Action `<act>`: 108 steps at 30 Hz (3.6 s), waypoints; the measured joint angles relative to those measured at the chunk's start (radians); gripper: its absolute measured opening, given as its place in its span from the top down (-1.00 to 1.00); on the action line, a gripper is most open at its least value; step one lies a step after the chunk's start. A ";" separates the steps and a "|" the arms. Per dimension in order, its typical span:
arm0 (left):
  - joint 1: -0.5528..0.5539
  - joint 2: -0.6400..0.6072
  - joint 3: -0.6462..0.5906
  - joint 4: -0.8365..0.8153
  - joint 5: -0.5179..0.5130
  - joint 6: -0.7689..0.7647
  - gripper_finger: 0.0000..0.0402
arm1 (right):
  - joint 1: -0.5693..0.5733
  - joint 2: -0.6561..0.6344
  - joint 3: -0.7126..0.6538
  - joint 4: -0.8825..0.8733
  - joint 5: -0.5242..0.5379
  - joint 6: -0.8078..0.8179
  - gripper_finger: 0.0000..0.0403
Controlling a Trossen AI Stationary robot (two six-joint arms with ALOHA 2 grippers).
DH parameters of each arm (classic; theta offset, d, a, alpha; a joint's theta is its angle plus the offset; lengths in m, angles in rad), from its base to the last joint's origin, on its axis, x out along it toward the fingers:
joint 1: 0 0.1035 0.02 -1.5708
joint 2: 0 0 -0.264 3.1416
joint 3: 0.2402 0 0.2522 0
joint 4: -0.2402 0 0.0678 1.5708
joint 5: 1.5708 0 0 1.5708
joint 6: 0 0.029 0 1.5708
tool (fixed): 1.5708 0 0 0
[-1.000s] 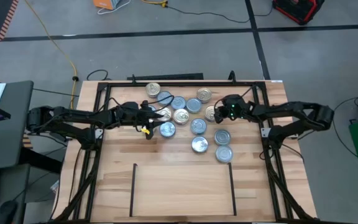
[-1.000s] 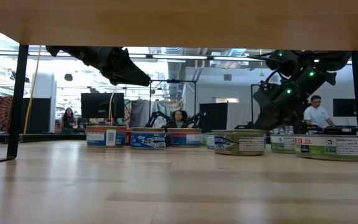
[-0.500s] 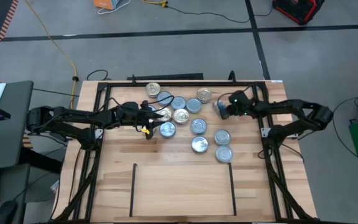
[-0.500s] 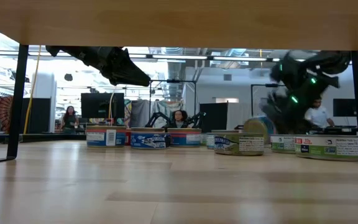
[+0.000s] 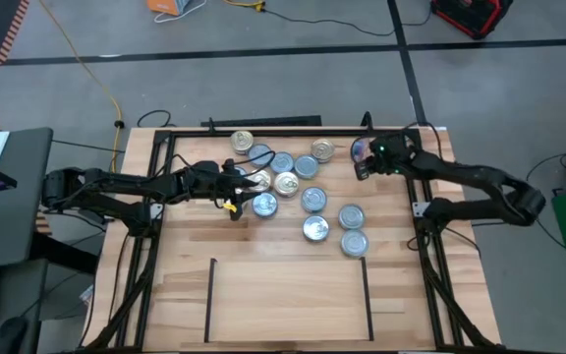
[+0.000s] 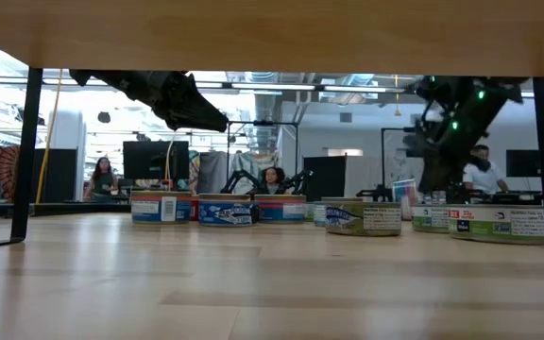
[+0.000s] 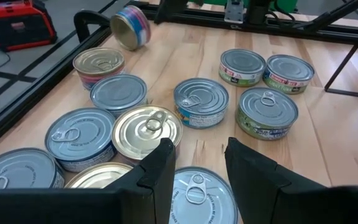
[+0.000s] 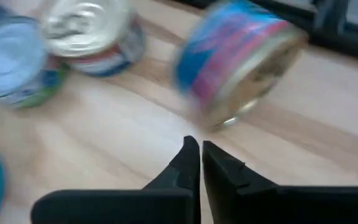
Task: Stack canned seafood by type on shelf
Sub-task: Put the blue and pink tuna can on the shelf
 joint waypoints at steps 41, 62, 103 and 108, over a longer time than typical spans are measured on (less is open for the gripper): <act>-0.045 0.001 -0.024 0.114 -0.133 -0.046 -0.15 | 0.163 0.345 0.027 0.386 0.580 0.225 -0.72; -0.045 0.001 -0.024 0.139 -0.119 -0.036 -0.15 | 0.088 0.452 -0.077 0.805 0.562 0.095 -0.70; -0.131 -0.139 -0.024 0.097 0.255 0.018 -0.15 | 0.727 -0.119 0.125 0.120 0.389 -0.228 -0.05; -0.214 -0.169 -0.024 0.076 0.234 0.038 -0.15 | 0.952 -0.067 0.193 0.144 0.413 -0.284 -0.06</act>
